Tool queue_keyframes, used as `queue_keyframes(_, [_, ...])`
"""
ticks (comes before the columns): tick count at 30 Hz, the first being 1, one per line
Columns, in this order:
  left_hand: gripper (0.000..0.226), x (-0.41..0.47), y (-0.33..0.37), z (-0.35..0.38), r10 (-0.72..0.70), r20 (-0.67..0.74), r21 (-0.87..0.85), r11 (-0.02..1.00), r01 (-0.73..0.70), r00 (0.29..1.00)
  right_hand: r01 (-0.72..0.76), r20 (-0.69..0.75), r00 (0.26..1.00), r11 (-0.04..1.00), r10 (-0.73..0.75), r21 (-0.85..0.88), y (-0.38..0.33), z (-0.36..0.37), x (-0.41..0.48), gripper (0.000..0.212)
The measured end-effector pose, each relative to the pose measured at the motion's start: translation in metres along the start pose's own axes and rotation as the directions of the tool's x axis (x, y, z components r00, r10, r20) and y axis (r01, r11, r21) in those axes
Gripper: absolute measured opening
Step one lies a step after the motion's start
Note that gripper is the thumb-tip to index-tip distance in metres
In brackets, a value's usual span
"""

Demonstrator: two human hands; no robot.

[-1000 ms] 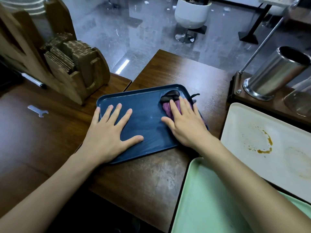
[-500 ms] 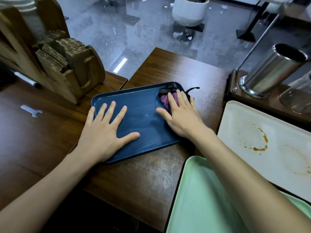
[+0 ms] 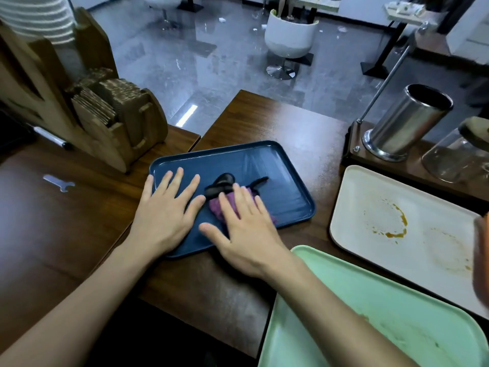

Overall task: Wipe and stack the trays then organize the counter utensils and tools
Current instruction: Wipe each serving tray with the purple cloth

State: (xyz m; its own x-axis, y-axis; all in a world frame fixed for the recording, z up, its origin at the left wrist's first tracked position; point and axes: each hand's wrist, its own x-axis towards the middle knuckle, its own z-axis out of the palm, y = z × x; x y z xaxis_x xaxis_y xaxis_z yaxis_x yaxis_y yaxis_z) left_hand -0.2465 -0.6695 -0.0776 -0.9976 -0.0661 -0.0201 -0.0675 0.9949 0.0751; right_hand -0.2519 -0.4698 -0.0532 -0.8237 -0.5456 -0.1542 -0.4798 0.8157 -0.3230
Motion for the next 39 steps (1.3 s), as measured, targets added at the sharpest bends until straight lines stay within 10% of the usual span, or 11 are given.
queue_keyframes(10, [0.085, 0.000, -0.006, 0.000, 0.037, 0.009, 0.011, 0.999, -0.037, 0.999, 0.070, -0.081, 0.994, 0.997, -0.073, -0.036, -0.019, 0.014, -0.001, 0.099])
queue_keyframes(27, [0.087, -0.001, -0.002, -0.002, 0.008, 0.027, -0.035, 0.999, -0.007, 1.000, -0.210, -0.030, 0.978, 0.971, 0.208, -0.111, 0.082, -0.032, 0.014, 0.106])
queue_keyframes(39, [0.085, -0.002, -0.004, -0.002, 0.018, 0.007, -0.075, 0.997, -0.018, 1.000, -0.253, -0.117, 0.963, 0.964, 0.242, -0.084, 0.075, -0.036, 0.106, 0.076])
